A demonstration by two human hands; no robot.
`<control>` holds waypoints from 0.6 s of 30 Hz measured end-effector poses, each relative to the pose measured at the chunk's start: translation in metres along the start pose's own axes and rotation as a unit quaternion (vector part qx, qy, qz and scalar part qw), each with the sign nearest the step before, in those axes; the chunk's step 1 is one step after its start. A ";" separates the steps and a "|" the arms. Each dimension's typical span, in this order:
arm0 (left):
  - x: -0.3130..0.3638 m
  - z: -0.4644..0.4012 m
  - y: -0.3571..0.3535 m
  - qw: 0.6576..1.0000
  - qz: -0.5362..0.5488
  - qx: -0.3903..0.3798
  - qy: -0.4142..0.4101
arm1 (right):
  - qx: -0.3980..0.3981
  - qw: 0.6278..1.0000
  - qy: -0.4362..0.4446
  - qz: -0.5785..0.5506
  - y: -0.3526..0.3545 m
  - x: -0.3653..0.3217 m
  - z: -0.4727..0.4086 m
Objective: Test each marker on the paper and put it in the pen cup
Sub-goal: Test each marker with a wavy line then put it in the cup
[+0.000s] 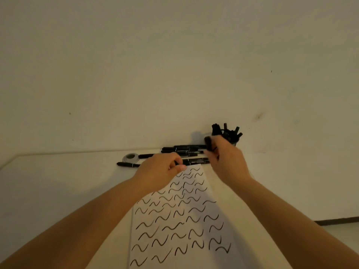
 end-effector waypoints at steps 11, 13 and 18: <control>-0.130 -0.054 -0.014 0.976 -0.174 -0.098 0.084 | 0.086 0.979 -0.133 -0.128 0.041 0.057 -0.094; -0.141 -0.056 -0.018 0.965 -0.232 -0.101 0.071 | 0.085 0.987 -0.116 -0.068 0.036 0.057 -0.095; -0.158 -0.059 -0.034 0.945 -0.303 -0.119 0.040 | 0.065 0.991 -0.117 -0.022 0.020 0.065 -0.097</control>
Point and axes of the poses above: each hand's wrist, its own z-axis away from the middle knuckle, its own y-axis out of the back of the hand, x = y × z, the point moved 10 cm from there along -z, towards the middle knuckle, and after that the axes turned 10 degrees about -y, right-handed, at the moved point
